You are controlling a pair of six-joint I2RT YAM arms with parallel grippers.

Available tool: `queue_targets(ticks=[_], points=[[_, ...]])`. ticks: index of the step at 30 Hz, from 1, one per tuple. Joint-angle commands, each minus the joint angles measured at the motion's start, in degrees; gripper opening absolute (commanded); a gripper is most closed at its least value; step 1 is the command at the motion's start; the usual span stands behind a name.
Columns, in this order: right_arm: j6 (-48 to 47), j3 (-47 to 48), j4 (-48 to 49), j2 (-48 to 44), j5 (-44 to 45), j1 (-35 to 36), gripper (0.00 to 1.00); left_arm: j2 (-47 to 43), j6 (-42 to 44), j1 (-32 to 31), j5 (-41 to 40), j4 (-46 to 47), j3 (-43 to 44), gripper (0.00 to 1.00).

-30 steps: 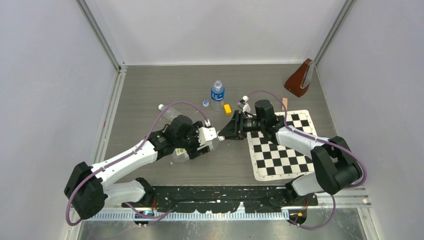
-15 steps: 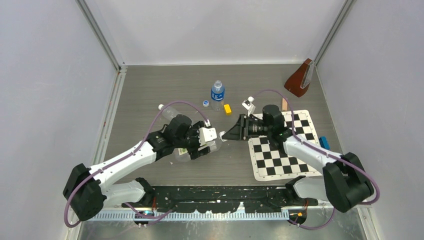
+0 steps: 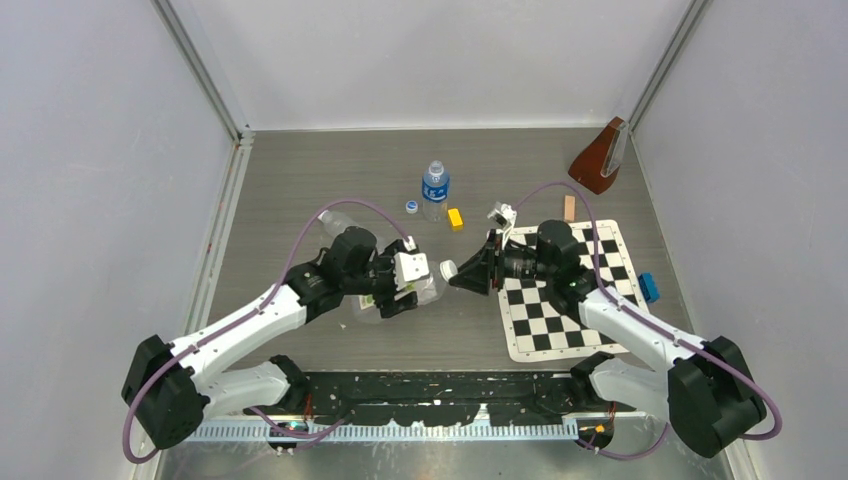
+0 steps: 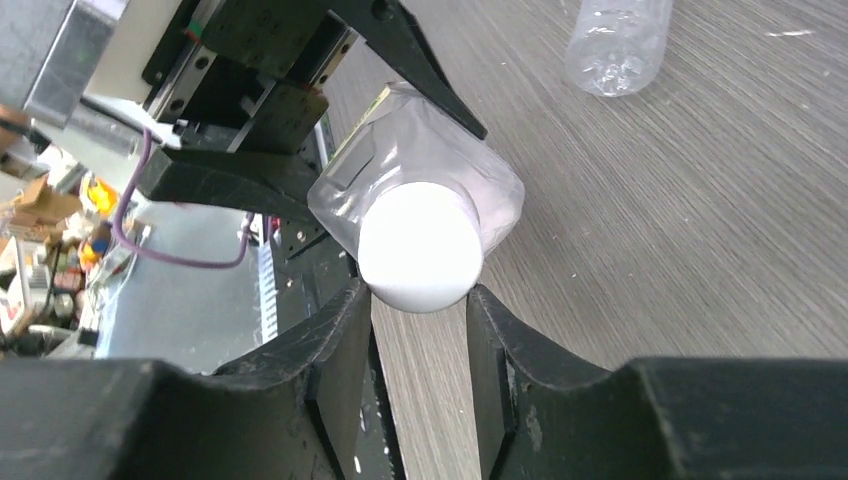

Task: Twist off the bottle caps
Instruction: Unscrew the bottle cap from the plastic bottle.

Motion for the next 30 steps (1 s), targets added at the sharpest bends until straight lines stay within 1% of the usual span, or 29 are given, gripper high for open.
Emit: queue_targets(ticks=[1,2,4,5,7,11,14,20,25,30], points=[[7.8,4.7,0.0,-1.7,15.3,0.3,0.41,-1.5,0.2,-1.1,0.4,0.5,1.0,0.00],[9.8,6.0,-3.0,-1.4,16.4,0.3,0.48,-1.7,0.4,-1.1,-1.3,0.4,0.8,0.00],[14.9,8.0,-7.6,-0.6,17.7,0.4,0.52,-1.9,0.6,-1.1,-3.2,0.4,0.8,0.00],[18.9,8.5,-8.6,0.2,17.8,0.3,0.53,-1.9,0.8,-1.1,-3.6,0.4,0.7,0.00],[23.7,9.7,-10.8,1.8,15.7,0.3,0.55,-1.9,0.8,-1.1,-4.0,0.5,0.8,0.00],[29.8,10.4,-10.7,4.8,12.0,0.3,0.56,-1.8,0.9,-1.3,-4.8,0.5,0.7,0.00],[29.6,10.7,-11.5,6.4,9.0,0.4,0.57,-1.9,0.9,-1.5,-5.3,0.5,0.6,0.00],[26.4,12.3,-15.9,7.7,6.1,0.4,0.59,-2.2,0.9,-1.6,-6.5,0.4,0.4,0.00],[24.8,12.5,-17.8,7.8,4.0,0.4,0.55,-1.9,0.8,-1.7,-6.3,0.6,0.4,0.00],[23.2,13.5,-20.1,7.6,1.9,0.4,0.59,-1.4,0.6,-1.7,-6.5,0.5,0.5,0.00]])
